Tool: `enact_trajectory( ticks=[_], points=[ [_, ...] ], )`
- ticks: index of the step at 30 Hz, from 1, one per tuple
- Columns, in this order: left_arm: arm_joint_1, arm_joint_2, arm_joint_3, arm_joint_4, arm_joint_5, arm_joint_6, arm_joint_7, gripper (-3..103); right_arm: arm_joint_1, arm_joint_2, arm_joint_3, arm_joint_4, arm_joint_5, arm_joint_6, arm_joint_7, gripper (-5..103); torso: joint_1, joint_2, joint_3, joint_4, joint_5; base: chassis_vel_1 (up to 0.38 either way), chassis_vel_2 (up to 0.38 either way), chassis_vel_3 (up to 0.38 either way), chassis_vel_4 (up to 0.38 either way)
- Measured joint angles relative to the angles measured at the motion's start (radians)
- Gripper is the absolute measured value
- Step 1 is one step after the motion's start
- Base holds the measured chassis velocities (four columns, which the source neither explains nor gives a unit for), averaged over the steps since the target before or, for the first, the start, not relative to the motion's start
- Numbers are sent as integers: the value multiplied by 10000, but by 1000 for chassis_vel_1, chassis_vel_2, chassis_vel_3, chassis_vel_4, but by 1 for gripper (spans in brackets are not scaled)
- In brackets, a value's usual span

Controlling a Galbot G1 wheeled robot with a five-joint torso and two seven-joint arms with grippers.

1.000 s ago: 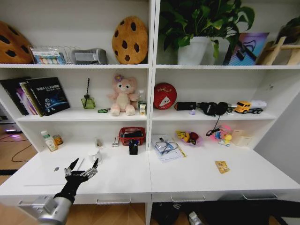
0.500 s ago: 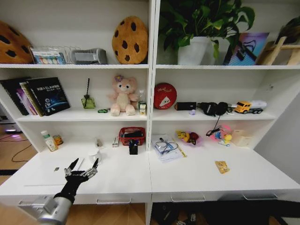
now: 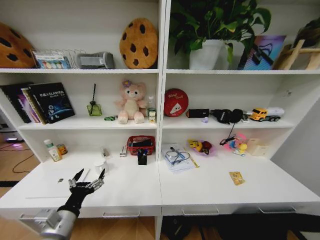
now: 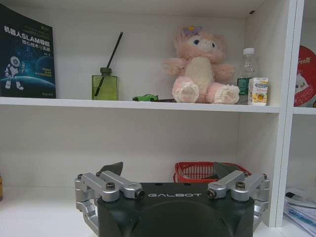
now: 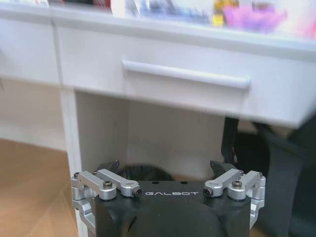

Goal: Organize the objects on the table.

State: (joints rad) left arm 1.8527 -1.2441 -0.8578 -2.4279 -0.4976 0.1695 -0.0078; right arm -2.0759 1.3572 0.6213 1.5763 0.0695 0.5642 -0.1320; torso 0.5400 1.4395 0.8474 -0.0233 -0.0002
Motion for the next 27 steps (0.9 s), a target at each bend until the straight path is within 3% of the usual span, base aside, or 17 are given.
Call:
enact_trajectory(
  ticks=[4,8,10,11,13,14,17,18,19,20,22,27],
  points=[
    [0,0,-1,0,0,0,0,100,-855,58,70,1525,-292,269,197,100,0,0,0,1,2,0,0,0,0],
    [0,0,-1,0,0,0,0,100,-1393,63,178,2989,-319,76,279,100,0,-2,1,2,2,0,0,0,0],
    [0,0,0,0,0,0,0,100,-1496,34,387,4701,-54,-922,281,100,2,-2,2,2,1,0,0,0,0],
    [0,0,0,0,0,0,0,100,-1496,34,387,4701,-54,-922,281,100,2,-2,2,2,1,0,0,0,0],
    [0,0,-1,0,0,0,-3,100,-1121,109,674,5777,153,-1863,147,100,2,-2,2,4,3,0,0,0,0],
    [0,0,-1,0,0,0,-3,100,-1121,109,674,5777,153,-1863,147,100,2,-2,2,4,3,0,0,0,0],
    [0,0,0,0,0,0,1,100,158,78,1246,6824,827,-3677,192,100,3,-2,3,2,0,0,0,0,0],
    [0,0,0,0,0,0,1,100,158,78,1246,6824,827,-3677,192,100,3,-2,3,2,0,0,0,0,0],
    [0,0,0,-1,0,0,-4,100,1198,-136,1694,6853,1245,-4744,577,100,3,-3,2,2,5,0,0,0,0],
    [0,0,0,-1,0,0,-4,100,1198,-136,1694,6853,1245,-4744,577,100,3,-3,2,2,5,0,0,0,0],
    [0,0,-1,0,0,0,-4,100,2330,-726,2493,6598,2232,-6195,833,100,6,-4,3,6,4,0,0,0,0],
    [0,0,-2,-1,0,0,-3,100,2580,-1195,3208,6331,3043,-6874,869,100,5,-4,3,1,5,0,0,0,0]
  ],
)
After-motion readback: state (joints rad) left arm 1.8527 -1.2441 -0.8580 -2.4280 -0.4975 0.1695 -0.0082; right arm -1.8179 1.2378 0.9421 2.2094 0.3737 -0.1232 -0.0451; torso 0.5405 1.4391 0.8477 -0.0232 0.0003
